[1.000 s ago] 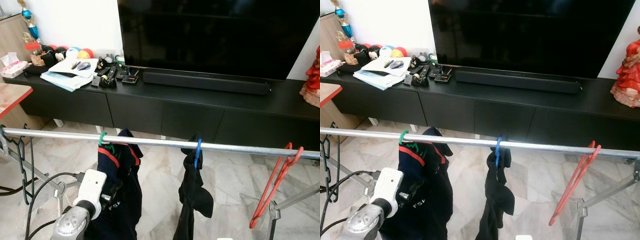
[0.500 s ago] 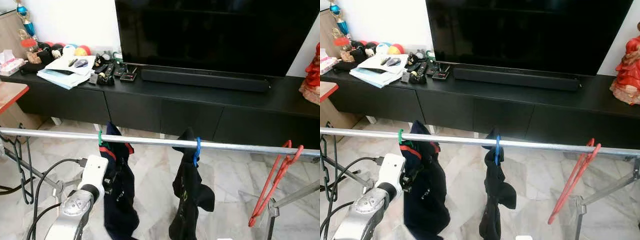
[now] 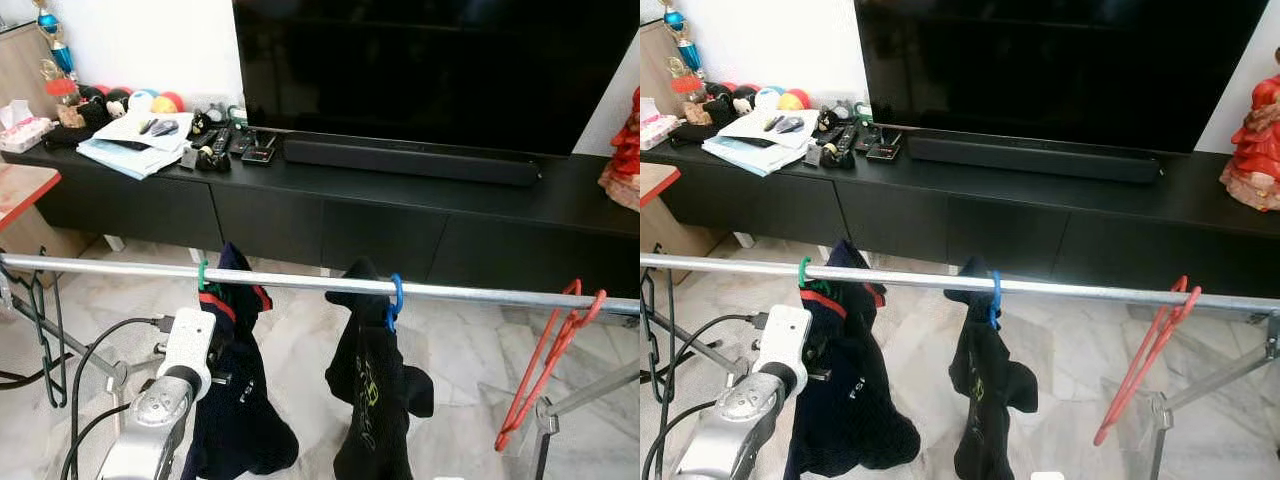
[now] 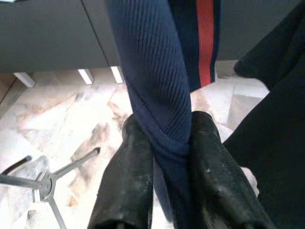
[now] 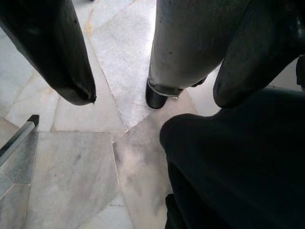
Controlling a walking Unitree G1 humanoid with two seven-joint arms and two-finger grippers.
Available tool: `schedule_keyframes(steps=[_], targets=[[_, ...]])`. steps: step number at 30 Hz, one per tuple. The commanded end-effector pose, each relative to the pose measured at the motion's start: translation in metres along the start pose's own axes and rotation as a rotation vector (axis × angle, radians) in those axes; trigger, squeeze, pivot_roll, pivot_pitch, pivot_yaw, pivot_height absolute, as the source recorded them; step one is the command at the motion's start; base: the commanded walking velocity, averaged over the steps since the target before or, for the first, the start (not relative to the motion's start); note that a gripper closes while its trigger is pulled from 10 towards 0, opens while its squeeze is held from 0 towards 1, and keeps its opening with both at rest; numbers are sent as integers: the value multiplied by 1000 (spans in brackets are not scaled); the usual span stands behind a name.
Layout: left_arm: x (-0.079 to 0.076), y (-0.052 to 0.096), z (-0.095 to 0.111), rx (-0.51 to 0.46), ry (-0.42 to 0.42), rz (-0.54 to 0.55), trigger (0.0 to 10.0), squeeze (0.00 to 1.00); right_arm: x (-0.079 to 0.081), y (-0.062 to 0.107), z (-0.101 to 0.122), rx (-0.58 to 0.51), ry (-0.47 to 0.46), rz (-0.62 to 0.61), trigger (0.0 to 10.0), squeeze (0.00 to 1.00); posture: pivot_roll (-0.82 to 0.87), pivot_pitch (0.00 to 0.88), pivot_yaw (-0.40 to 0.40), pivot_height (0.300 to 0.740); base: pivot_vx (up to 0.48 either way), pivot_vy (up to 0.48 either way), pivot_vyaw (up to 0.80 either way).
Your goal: Hang hanger
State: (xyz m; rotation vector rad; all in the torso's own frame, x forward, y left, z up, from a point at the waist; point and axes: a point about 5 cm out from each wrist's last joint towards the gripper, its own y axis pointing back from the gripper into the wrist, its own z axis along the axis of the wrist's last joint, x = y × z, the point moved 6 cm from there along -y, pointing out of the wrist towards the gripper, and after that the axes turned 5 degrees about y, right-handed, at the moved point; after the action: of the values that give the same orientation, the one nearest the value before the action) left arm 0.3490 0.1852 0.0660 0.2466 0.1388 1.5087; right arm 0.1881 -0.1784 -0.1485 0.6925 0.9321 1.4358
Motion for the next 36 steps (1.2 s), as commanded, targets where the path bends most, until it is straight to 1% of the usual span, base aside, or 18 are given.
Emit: schedule_keyframes(steps=[1,13,18,20,24,26,28,32,34,36], targets=[[2,-1,3,-16,-5,8,0,0,1,0,-4,8,-10,-4,10000,0,-34,57,13,740,0,0,0],[2,-1,1,-20,-15,13,0,0,1,1,-4,8,-11,-2,10000,0,-35,56,15,740,0,0,0],[-2,-1,3,-37,-3,-3,0,0,2,1,-4,7,-13,-2,10000,0,-37,54,15,740,0,0,0],[-2,0,4,-44,-2,-2,0,0,2,1,-4,7,-13,-2,10000,0,-37,54,15,740,0,0,0],[-1,3,10,-87,16,7,0,0,2,0,-3,6,-13,-3,10000,0,-37,57,14,740,0,0,0],[0,7,20,-144,43,7,0,0,2,0,-2,5,-13,-3,10000,0,-37,57,13,740,0,0,0],[5,15,30,-209,74,26,0,0,2,0,0,3,-12,-4,10000,0,-35,58,13,740,0,0,0],[11,25,33,-237,70,38,0,0,1,-1,6,-4,-12,-4,10000,0,-33,60,13,740,0,0,0],[15,36,35,-260,59,44,0,0,0,-2,9,-8,-11,-5,10000,0,-28,61,12,740,0,0,0],[17,39,35,-265,60,48,0,0,0,-2,10,-9,-10,-5,10000,0,-27,62,11,740,0,0,0]])
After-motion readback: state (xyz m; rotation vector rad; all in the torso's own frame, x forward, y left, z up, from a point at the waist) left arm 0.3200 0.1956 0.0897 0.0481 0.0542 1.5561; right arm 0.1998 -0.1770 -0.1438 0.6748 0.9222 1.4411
